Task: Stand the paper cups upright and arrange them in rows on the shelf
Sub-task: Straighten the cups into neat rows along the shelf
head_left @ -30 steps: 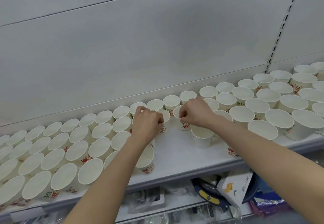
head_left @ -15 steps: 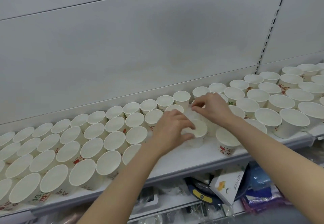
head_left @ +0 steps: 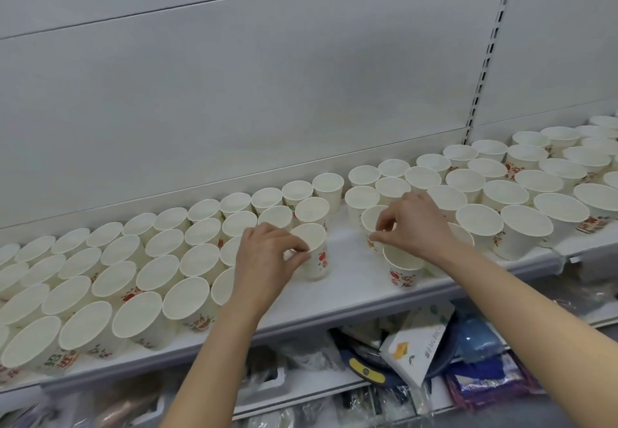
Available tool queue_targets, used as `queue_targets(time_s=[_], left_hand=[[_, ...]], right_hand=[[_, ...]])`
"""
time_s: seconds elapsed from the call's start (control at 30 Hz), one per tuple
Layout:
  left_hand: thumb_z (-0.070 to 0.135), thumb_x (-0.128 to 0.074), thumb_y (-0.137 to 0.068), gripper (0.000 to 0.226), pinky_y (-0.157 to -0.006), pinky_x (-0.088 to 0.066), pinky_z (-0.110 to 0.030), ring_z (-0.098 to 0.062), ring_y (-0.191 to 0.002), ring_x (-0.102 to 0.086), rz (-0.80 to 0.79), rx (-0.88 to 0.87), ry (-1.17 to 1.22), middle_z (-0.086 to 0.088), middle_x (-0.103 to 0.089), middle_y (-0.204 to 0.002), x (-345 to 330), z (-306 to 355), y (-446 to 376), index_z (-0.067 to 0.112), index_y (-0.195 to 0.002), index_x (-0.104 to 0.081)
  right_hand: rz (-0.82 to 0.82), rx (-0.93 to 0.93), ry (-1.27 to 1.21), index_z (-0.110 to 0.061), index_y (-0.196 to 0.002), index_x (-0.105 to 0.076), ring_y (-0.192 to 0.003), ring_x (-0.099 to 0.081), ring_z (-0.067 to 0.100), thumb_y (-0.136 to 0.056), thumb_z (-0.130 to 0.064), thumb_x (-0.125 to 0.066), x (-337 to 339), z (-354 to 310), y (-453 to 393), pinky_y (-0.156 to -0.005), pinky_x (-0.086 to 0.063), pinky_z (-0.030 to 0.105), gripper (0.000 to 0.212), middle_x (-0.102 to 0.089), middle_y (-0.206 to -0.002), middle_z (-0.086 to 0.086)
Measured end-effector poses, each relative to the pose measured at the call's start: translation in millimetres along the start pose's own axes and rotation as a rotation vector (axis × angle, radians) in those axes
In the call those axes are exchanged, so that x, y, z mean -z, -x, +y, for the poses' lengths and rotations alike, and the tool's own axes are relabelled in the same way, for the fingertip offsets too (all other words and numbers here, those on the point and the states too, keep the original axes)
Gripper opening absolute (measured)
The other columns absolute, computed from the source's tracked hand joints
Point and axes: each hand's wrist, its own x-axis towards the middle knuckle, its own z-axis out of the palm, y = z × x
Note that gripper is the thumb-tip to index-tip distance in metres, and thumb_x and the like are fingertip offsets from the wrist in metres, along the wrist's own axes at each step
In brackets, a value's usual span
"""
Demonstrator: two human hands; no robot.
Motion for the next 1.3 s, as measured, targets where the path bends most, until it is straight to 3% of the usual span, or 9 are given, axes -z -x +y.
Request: queue_targets(time_s=[0.13, 0.3, 0.43, 0.57, 0.67, 0.87, 1.07, 1.17, 1.3], left_hand=[[0.035, -0.081, -0.073, 0.009, -0.078, -0.037, -0.035, -0.016, -0.09, -0.055, -0.016, 0.095, -0.048, 0.015, -0.071, -0.084, 6, -11, 11, 0.034, -0.079, -0.075], [0.04, -0.074, -0.079, 0.007, -0.083, -0.032, -0.032, -0.014, -0.093, -0.052, -0.057, 0.122, -0.135, 0.015, -0.071, -0.089, 10, -14, 8, 0.033, -0.082, -0.074], [0.047, -0.068, -0.081, 0.016, -0.088, -0.029, -0.03, -0.016, -0.098, -0.052, -0.114, 0.157, -0.2, 0.012, -0.07, -0.093, 7, -16, 7, 0.035, -0.091, -0.073], [0.059, -0.069, -0.075, 0.029, -0.08, -0.021, -0.026, -0.012, -0.1, -0.052, -0.115, 0.142, -0.146, 0.013, -0.069, -0.094, 5, -11, 6, 0.035, -0.091, -0.073], [0.055, -0.064, -0.082, 0.025, -0.084, -0.028, -0.029, -0.013, -0.099, -0.052, -0.129, 0.131, -0.175, 0.011, -0.07, -0.095, 6, -15, 5, 0.033, -0.091, -0.074], [0.05, -0.064, -0.085, 0.023, -0.086, -0.031, -0.033, -0.018, -0.1, -0.054, -0.161, 0.126, -0.199, 0.008, -0.071, -0.099, 8, -21, 4, 0.033, -0.097, -0.073], [0.034, -0.077, -0.078, 0.022, -0.08, -0.045, -0.036, -0.019, -0.095, -0.058, 0.08, 0.028, 0.144, 0.009, -0.071, -0.098, -5, 12, 18, 0.028, -0.099, -0.073], [0.033, -0.074, -0.081, 0.019, -0.078, -0.044, -0.035, -0.02, -0.094, -0.059, 0.031, -0.087, 0.223, 0.01, -0.072, -0.098, -19, 49, 16, 0.029, -0.1, -0.073], [0.035, -0.072, -0.082, 0.024, -0.08, -0.042, -0.036, -0.022, -0.098, -0.055, -0.088, -0.203, 0.234, 0.008, -0.071, -0.106, -39, 92, 3, 0.028, -0.106, -0.072]], right_hand=[[-0.005, 0.025, 0.095, -0.03, -0.074, -0.073, -0.087, -0.055, 0.019, -0.078, -0.034, -0.064, -6, -9, -3, -0.084, -0.033, 0.035, 0.011, -0.069, -0.075, -0.008], [0.176, 0.136, -0.028, -0.025, -0.065, -0.071, -0.075, -0.053, 0.024, -0.074, -0.023, -0.07, -11, -36, 2, -0.072, -0.034, 0.036, 0.009, -0.066, -0.065, -0.005], [0.247, 0.245, -0.106, -0.021, -0.063, -0.07, -0.068, -0.053, 0.023, -0.067, -0.018, -0.079, -33, -62, 12, -0.07, -0.037, 0.036, 0.01, -0.063, -0.062, -0.007], [0.284, 0.262, -0.127, -0.021, -0.067, -0.069, -0.069, -0.054, 0.024, -0.067, -0.023, -0.081, -54, -70, 16, -0.069, -0.03, 0.035, 0.013, -0.062, -0.066, -0.007], [0.299, 0.281, -0.112, -0.02, -0.071, -0.069, -0.072, -0.053, 0.023, -0.072, -0.026, -0.08, -60, -75, 17, -0.069, -0.034, 0.035, 0.013, -0.063, -0.07, -0.007], [0.31, 0.224, -0.086, -0.019, -0.075, -0.07, -0.074, -0.053, 0.023, -0.074, -0.028, -0.079, -67, -87, 15, -0.071, -0.031, 0.035, 0.013, -0.064, -0.075, -0.004], [0.498, 0.178, -0.13, -0.02, -0.086, -0.072, -0.081, -0.056, 0.021, -0.083, -0.031, -0.065, -56, -66, 51, -0.073, -0.035, 0.032, 0.013, -0.067, -0.083, -0.006], [0.584, 0.066, -0.106, -0.02, -0.085, -0.073, -0.081, -0.057, 0.019, -0.084, -0.029, -0.064, -40, -37, 84, -0.074, -0.034, 0.03, 0.013, -0.068, -0.082, -0.006], [0.619, -0.12, -0.109, -0.017, -0.083, -0.073, -0.079, -0.061, 0.024, -0.082, -0.021, -0.069, -17, 10, 117, -0.07, -0.04, 0.038, 0.006, -0.069, -0.082, -0.002]])
